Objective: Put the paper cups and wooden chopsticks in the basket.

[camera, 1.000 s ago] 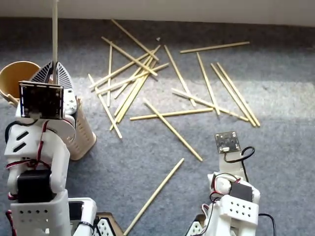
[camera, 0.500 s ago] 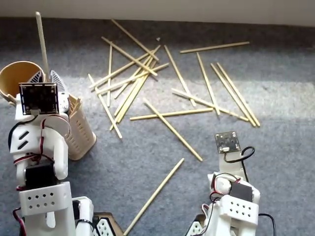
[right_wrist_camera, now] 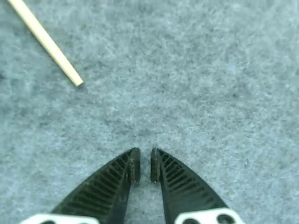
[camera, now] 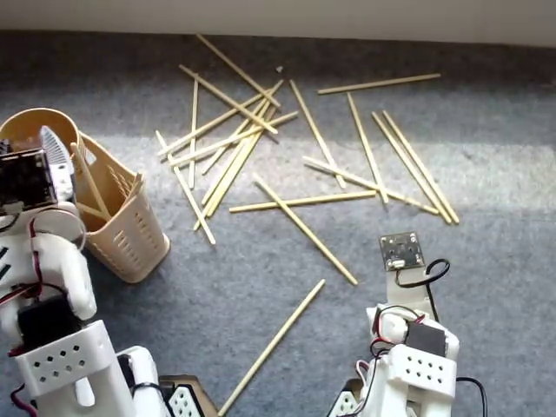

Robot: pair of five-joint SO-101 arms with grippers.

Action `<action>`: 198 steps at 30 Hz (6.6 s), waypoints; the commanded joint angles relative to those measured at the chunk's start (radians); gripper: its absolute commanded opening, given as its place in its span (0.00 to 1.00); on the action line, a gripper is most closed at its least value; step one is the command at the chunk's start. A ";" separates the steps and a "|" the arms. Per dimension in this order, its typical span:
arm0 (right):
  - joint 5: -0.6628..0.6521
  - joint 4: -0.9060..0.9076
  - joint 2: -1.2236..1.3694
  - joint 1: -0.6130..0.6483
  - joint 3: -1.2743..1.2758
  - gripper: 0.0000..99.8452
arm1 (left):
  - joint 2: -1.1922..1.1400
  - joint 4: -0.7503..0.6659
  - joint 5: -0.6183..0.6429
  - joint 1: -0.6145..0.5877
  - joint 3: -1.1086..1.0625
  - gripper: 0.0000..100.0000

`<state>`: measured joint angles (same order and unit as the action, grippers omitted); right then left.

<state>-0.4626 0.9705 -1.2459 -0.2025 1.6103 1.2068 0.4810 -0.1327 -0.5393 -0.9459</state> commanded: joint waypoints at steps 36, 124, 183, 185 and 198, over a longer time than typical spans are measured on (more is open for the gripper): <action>-0.003 -0.021 0.012 0.016 0.002 0.06 | 0.013 0.482 0.140 0.116 0.440 0.19; 0.018 -0.220 1.788 -0.117 -1.787 0.20 | -0.680 0.249 -0.219 1.207 -0.104 0.28; 0.112 0.797 2.026 -0.088 -3.082 0.01 | -0.679 0.328 0.075 1.150 -0.050 0.28; 0.101 0.796 1.879 -0.061 -2.879 0.01 | -0.679 0.342 0.091 1.153 -0.047 0.28; 0.038 0.661 1.053 -0.002 -1.836 0.01 | -0.682 0.365 0.086 1.294 -0.119 0.28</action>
<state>-0.4074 1.7269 -0.0399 -0.2102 -0.4764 0.5271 0.8569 -0.0529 0.7373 -1.0625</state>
